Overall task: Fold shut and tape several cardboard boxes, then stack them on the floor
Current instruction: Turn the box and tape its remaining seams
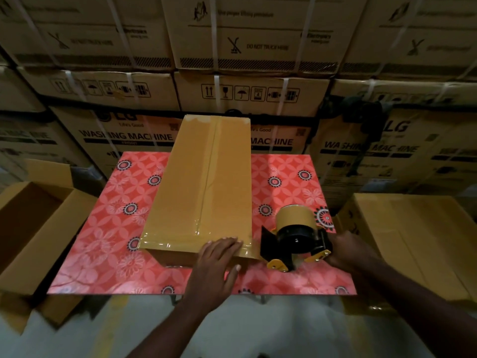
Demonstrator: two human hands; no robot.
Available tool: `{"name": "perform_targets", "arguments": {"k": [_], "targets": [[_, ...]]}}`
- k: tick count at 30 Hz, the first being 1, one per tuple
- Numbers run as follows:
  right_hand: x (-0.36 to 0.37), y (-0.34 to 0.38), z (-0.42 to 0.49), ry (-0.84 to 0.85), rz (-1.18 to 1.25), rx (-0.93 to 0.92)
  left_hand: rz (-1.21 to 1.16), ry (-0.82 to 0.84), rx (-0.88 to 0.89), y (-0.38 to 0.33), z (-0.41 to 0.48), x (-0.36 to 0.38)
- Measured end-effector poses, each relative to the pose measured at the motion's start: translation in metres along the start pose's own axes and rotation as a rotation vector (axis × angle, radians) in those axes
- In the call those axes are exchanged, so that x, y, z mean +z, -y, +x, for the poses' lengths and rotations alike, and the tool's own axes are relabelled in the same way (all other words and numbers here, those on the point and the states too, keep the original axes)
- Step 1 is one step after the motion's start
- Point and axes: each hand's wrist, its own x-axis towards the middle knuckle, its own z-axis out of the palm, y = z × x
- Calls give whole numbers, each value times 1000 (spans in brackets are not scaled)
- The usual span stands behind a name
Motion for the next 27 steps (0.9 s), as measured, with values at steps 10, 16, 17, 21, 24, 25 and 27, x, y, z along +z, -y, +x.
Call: {"name": "perform_targets", "arguments": {"k": [10, 16, 17, 21, 24, 25, 27], "targets": [[59, 24, 26, 129, 0, 108, -59, -34, -76, -3, 0, 3], [93, 13, 11, 230, 82, 299, -54, -17, -55, -2, 0, 2], [101, 14, 7, 227, 215, 402, -52, -14, -54, -3, 1, 2], [136, 29, -2, 30, 880, 896, -47, -4, -60, -3, 1, 0], [155, 48, 3, -15, 1447, 1050, -39, 17, -69, -4, 0, -2], [156, 54, 7, -8, 1581, 1081, -36, 24, -73, -5, 0, -2], [155, 68, 13, 106, 1659, 1118, -29, 33, -76, -5, 0, -4]]}}
